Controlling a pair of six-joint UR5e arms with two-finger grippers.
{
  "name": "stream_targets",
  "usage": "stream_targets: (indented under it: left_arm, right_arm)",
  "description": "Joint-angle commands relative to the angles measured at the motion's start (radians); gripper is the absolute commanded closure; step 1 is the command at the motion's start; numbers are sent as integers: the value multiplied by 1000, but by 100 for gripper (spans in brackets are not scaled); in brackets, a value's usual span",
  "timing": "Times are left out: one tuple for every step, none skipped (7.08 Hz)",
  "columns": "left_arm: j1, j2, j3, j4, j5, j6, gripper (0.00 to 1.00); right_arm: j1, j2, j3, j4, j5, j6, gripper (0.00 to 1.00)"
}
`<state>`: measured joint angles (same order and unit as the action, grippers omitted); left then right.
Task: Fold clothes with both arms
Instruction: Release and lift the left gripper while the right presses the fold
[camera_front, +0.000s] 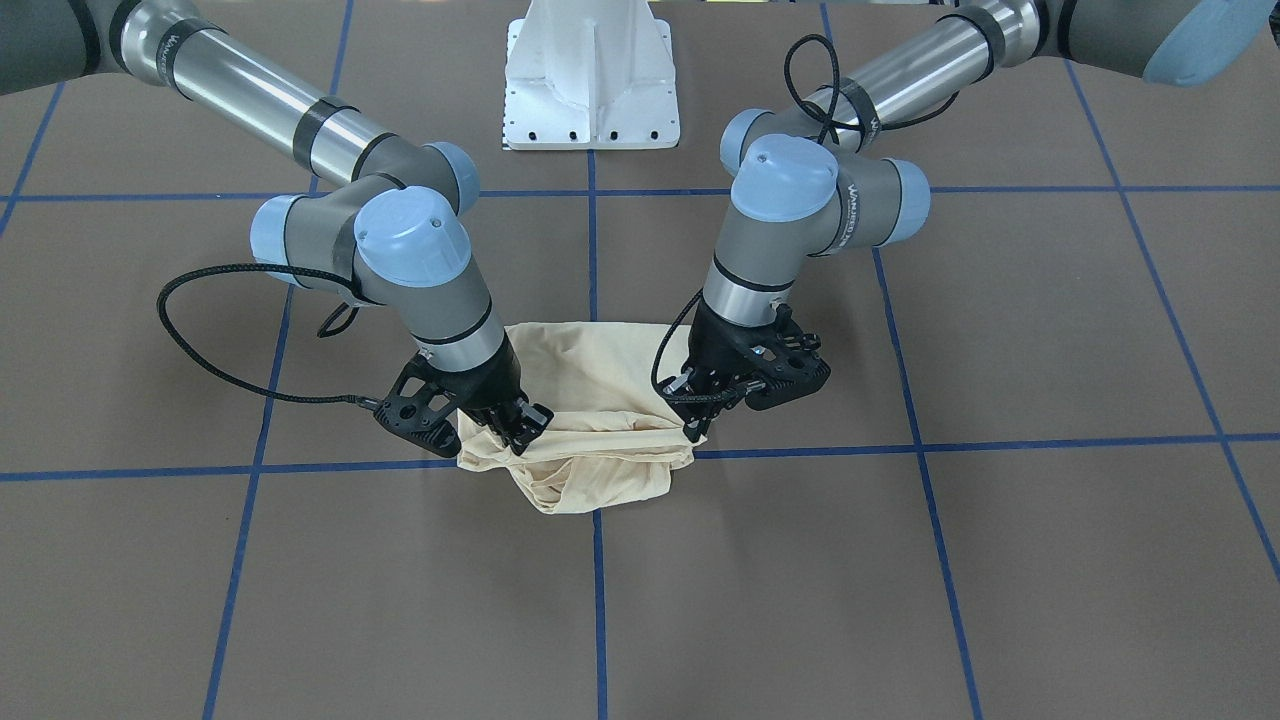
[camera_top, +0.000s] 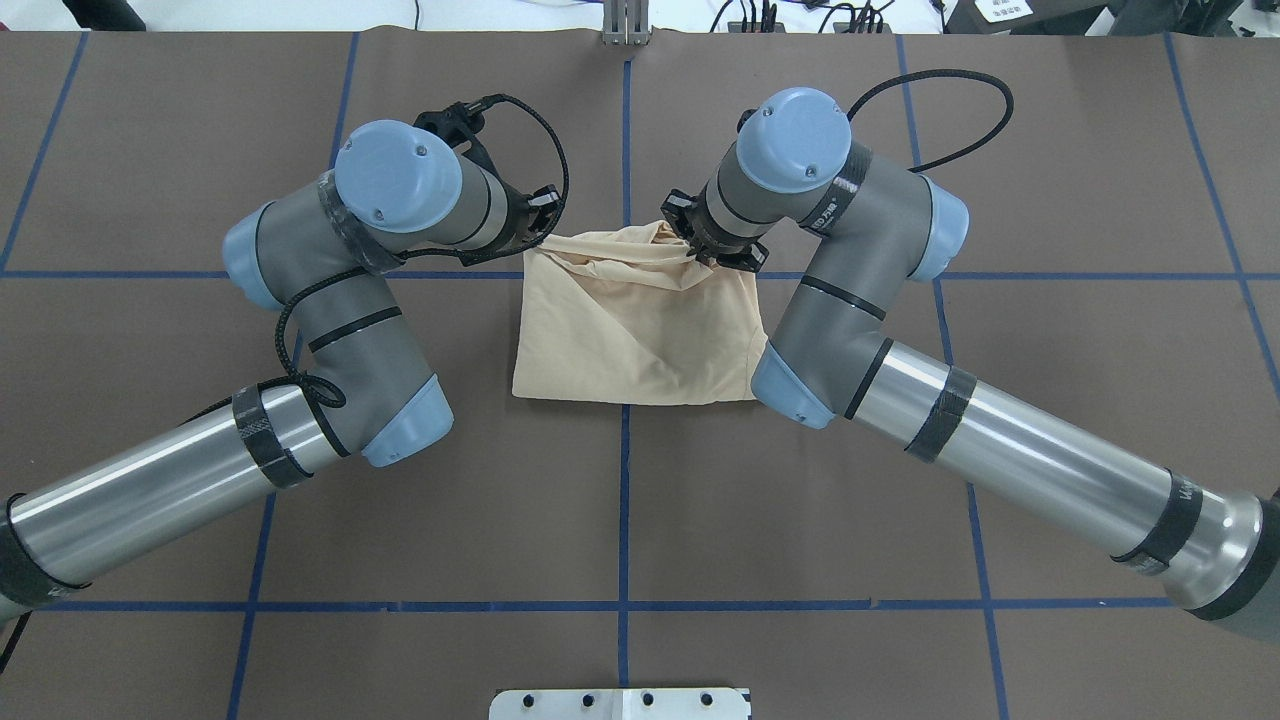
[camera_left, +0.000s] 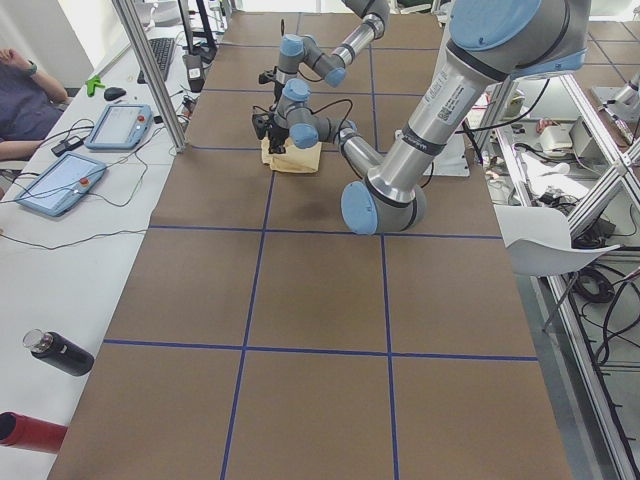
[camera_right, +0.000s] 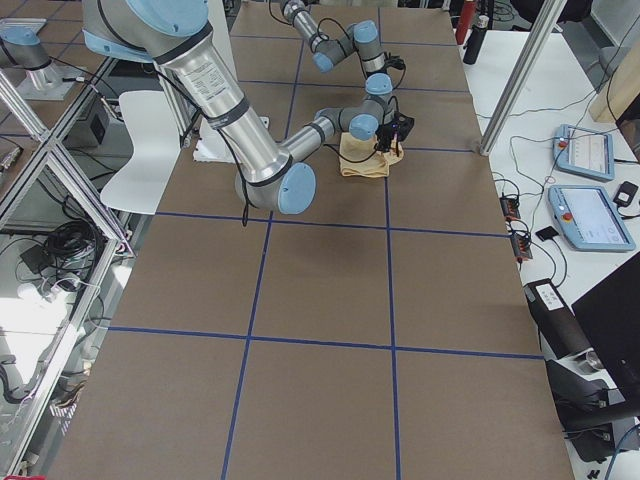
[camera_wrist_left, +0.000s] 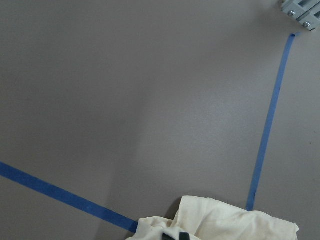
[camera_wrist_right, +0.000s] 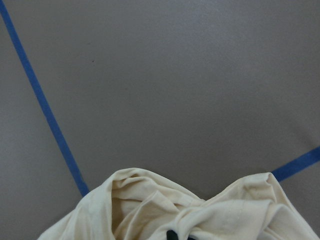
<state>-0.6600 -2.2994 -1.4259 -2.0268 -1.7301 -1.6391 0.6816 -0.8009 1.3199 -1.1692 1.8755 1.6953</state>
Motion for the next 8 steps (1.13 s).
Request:
stream_targets:
  left_arm:
    - [-3,-6,-4,6,-9,4,1]
    - [-39,0,-8,17,-76,40,0]
    - [-68,56,-57,20,-116,100,0]
    - [-87,133,-138,23,-118,158,0]
    - [-99,181,-207,64,-118,236,0]
    - [-105,201,-238,95,-118,274,0]
    - [-110,219,-243,96,-120,281,0]
    - [-113,227,-246,96,-120,294,0]
  right_arm:
    - [13,11,-2,-1,-3,1,1]
    - [39,17,1,0,17,1,1]
    - [45,22,15,0,55,-41,1]
    - [38,16,51,-9,71,-61,1]
    - [-2,9,76,-13,67,-71,1]
    - [-78,6,87,-42,18,-89,1]
    - [-126,29,88,-141,-68,-199,1]
    - [-149,49,75,-168,-96,-280,1]
